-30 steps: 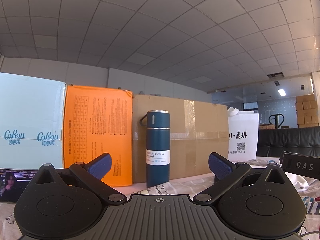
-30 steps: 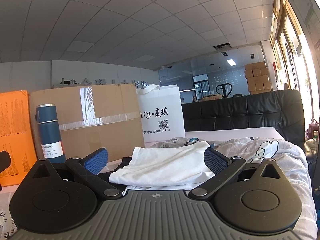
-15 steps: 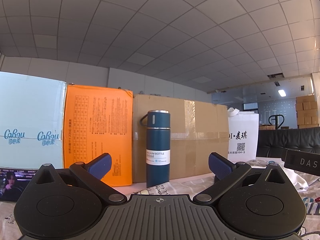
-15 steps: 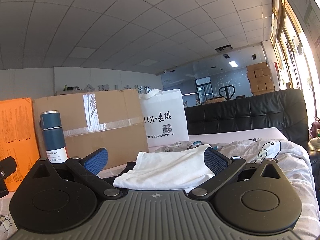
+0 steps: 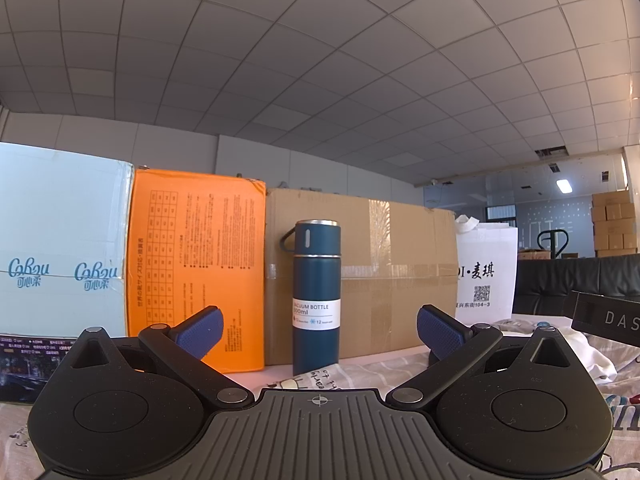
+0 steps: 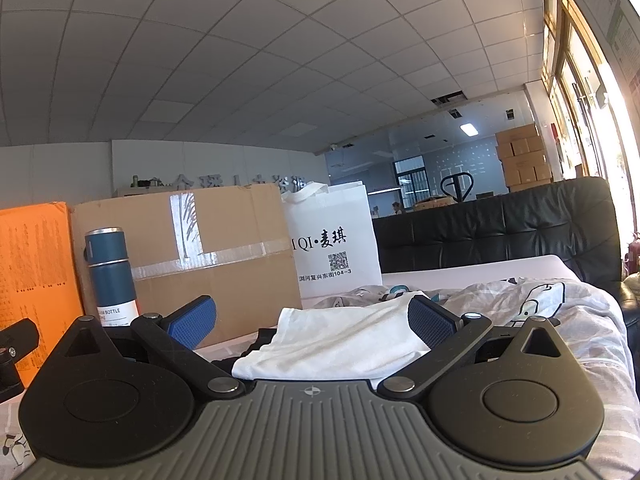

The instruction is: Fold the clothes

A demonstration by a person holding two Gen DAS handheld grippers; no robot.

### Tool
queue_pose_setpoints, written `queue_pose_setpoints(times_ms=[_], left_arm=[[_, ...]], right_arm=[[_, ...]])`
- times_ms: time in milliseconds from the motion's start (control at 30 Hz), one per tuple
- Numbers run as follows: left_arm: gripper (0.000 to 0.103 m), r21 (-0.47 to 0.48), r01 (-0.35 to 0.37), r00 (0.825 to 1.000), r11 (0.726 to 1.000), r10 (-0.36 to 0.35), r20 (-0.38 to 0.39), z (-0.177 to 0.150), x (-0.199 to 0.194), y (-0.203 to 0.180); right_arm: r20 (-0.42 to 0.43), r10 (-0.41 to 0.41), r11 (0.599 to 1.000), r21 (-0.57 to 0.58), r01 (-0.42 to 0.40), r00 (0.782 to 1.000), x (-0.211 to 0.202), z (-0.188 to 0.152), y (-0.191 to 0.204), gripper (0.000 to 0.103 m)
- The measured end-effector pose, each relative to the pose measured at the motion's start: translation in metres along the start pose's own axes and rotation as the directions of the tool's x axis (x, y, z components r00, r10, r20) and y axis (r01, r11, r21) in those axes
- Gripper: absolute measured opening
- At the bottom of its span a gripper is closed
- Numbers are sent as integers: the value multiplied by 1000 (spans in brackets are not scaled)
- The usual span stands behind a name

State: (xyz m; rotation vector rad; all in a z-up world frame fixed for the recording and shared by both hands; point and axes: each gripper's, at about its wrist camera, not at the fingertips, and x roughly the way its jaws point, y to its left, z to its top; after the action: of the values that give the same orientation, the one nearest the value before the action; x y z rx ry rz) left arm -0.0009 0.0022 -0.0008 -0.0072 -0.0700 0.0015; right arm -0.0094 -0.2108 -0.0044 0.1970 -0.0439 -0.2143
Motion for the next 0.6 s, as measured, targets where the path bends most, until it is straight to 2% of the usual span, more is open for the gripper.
queue_pose_setpoints(times_ms=[300,533,600], left_arm=[[103,-9,4,1000,1000,-4,-12,0,1,2],[103,-4,10,1000,1000,-10,3,1,-4,0],[103,-8,-4,1000,1000,5,31,3,-8,1]], right_arm=[[34,29,999,39,-30,999,-6,1,-3,103],[5,105,991,86,-105,994,-8,4,-4,103],[5,138,985,100,-138,990,-10,4,-4,103]])
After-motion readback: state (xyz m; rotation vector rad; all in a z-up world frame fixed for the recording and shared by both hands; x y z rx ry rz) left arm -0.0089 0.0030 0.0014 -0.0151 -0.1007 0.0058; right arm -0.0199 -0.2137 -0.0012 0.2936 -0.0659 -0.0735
